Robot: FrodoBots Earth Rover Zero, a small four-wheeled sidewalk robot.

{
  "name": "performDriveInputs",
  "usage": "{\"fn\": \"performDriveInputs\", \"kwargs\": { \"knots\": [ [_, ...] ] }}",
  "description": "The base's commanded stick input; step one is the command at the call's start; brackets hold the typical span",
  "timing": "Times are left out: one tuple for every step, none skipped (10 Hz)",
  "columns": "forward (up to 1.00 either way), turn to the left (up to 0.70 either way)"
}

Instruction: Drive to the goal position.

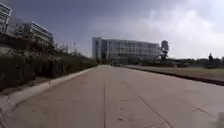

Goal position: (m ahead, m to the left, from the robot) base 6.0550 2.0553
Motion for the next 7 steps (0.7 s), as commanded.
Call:
{"fn": "performDriveInputs", "kwargs": {
  "knots": [
    [-0.70, 0.00],
    [-0.70, 0.00],
    [-0.70, 0.00],
    [-0.70, 0.00],
    [-0.70, 0.00],
    [-0.70, 0.00],
    [-0.70, 0.00]
  ]
}}
